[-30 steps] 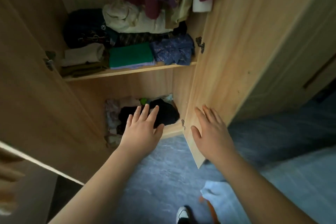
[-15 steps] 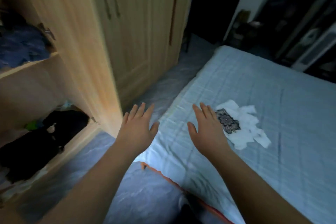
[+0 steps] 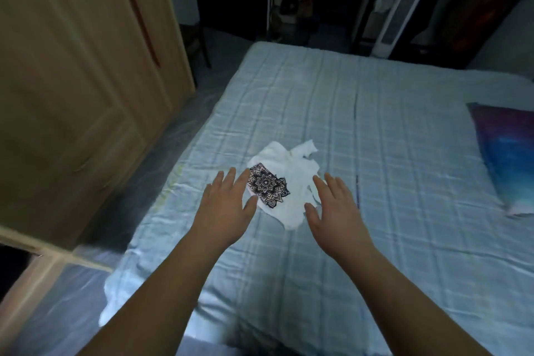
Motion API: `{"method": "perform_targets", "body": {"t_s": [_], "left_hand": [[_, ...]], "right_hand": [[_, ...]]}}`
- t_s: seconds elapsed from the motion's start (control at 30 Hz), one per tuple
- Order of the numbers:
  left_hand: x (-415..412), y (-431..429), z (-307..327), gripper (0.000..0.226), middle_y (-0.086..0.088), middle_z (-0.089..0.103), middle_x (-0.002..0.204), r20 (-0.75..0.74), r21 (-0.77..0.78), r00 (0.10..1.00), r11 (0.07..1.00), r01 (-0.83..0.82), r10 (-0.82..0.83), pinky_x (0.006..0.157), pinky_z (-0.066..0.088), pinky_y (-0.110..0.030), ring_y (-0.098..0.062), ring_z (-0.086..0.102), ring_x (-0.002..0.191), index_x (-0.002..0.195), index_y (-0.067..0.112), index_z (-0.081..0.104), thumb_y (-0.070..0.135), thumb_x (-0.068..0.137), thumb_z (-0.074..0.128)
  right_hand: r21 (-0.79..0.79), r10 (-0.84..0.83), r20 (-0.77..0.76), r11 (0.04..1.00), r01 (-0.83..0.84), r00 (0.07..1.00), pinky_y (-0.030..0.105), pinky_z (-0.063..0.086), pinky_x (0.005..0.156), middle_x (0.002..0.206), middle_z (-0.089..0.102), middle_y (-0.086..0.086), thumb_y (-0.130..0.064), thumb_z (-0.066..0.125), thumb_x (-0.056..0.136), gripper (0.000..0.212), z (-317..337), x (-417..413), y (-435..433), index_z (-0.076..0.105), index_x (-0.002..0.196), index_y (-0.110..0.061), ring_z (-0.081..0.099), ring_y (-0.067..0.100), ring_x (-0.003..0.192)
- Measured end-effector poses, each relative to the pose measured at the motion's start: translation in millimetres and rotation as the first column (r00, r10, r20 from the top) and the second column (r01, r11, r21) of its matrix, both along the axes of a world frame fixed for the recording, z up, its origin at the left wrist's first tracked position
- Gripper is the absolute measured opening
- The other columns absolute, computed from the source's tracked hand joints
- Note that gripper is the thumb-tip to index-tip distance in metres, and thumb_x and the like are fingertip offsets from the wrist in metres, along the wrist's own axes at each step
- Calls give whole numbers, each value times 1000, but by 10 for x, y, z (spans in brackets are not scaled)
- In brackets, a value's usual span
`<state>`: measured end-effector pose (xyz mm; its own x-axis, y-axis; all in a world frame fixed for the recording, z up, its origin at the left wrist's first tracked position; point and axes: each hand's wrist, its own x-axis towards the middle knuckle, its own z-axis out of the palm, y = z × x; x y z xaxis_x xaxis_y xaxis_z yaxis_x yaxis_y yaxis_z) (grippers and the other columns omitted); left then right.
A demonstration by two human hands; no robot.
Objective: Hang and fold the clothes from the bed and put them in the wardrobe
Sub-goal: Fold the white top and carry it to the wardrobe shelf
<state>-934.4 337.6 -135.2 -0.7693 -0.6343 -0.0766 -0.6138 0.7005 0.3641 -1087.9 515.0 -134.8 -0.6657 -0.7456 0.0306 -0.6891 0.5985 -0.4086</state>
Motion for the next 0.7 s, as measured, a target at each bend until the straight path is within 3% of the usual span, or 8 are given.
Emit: {"method": "perform_targets", "body": {"t_s": [0.23, 0.4, 0.5, 0.6, 0.7], "left_hand": [[-1248, -148, -661, 80, -16, 35, 158, 92, 56, 996, 998, 14, -19, 116, 30, -52, -40, 31, 144, 153, 19, 35, 59, 87, 18], [-1802, -466, -1474, 73, -17, 43, 152, 191, 108, 976, 991, 84, -104, 110, 37, -52, -40, 38, 140, 151, 16, 39, 53, 90, 25], [-2072, -639, -2026, 72, -19, 43, 151, 214, 159, 966, 981, 110, -143, 114, 34, -49, -39, 39, 138, 151, 13, 38, 50, 90, 26], [-2291, -717, -2590, 67, -18, 32, 158, 249, 240, 959, 968, 76, -137, 119, 26, -44, -36, 31, 143, 155, 14, 30, 41, 96, 44], [-2436, -679, -3122, 80, -14, 9, 166, 356, 305, 909, 946, 107, -218, 122, 18, -46, -35, 13, 151, 159, 20, 9, 47, 97, 51]], "right_hand": [[135, -24, 119, 991, 8, 993, 45, 21, 119, 159, 31, 14, -31, 54, 97, 60, -689, -1310, -133, 37, 150, -11, 22, 35, 148], [244, -69, 194, 970, 20, 979, 52, 29, 115, 152, 39, 22, -32, 48, 94, 59, -1517, -1919, -461, 42, 146, -4, 33, 43, 141], [326, -122, 248, 945, 36, 961, 50, 28, 116, 157, 34, 16, -30, 50, 96, 59, -1996, -2160, -699, 37, 149, -9, 27, 37, 145], [357, -147, 329, 934, 21, 933, 47, 26, 118, 155, 37, 16, -25, 53, 94, 59, -2561, -2321, -941, 37, 149, -9, 30, 34, 143], [367, -143, 450, 930, -36, 881, 41, 30, 116, 146, 48, 12, -20, 54, 92, 54, -3025, -2298, -1157, 43, 145, -11, 41, 30, 136]]}}
